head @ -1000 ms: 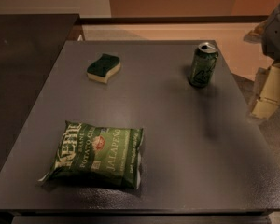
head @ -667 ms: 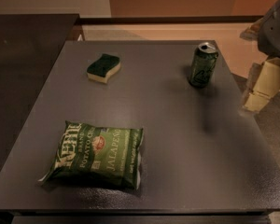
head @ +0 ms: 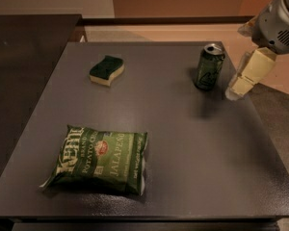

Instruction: Knock green can over

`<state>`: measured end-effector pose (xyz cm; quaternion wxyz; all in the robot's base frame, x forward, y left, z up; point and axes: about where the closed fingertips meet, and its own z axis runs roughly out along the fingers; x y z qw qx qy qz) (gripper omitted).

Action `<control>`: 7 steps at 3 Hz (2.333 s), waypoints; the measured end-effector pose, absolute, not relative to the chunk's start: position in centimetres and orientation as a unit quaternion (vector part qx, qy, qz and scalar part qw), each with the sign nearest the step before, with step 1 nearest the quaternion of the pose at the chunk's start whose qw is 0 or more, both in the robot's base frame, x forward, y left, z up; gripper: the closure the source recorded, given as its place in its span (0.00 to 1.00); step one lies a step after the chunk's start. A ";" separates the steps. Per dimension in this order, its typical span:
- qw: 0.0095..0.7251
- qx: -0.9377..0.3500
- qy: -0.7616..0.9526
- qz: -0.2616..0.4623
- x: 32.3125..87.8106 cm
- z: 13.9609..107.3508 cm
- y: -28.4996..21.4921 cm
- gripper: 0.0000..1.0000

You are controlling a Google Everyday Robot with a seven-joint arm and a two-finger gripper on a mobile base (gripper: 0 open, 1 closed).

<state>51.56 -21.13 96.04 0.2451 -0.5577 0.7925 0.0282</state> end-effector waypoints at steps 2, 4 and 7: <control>0.294 -0.503 0.810 0.076 57.7 94.0 -21.4 0.00; 0.333 -0.463 0.812 0.120 60.8 91.6 -21.6 0.00; 0.375 -0.458 0.791 0.155 62.1 90.0 -21.2 0.41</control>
Offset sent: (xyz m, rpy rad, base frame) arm 0.0972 -0.0058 -0.0310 0.2444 -0.0271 -0.1383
